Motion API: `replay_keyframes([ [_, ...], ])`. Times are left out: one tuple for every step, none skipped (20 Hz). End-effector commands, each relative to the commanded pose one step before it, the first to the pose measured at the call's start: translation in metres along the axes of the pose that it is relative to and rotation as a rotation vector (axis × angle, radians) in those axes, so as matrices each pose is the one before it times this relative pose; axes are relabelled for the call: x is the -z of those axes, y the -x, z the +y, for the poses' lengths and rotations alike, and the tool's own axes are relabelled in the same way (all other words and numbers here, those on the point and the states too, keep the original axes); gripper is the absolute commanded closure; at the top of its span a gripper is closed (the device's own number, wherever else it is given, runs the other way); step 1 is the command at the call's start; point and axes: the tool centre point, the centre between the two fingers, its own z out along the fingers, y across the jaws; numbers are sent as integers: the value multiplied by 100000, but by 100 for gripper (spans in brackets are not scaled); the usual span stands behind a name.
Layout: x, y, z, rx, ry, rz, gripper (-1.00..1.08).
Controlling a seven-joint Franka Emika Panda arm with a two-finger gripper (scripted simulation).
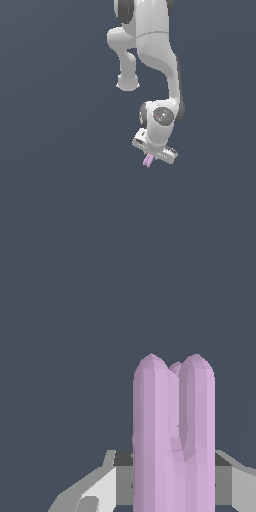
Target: Pick up the object and move it to a goal position.
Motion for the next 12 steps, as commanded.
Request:
replay_keyframes([
  [-9,32,-58,78,-47,-2,108],
  [4,-31,52,-72,44,3,108],
  [8,1,20,0,0,0,108],
  [23,4,59,0,0,0,108],
  [39,7,98,0,0,0,108],
  [54,9,138,0,0,0,108],
  [70,12,179,0,0,0,108],
  [86,15,220,0,0,0,108],
  [103,18,262,0,0,0,108],
  [119,21,305,0,0,0,108],
  [137,23,349,0,0,0,108],
  [155,26,394,0,0,0,108],
])
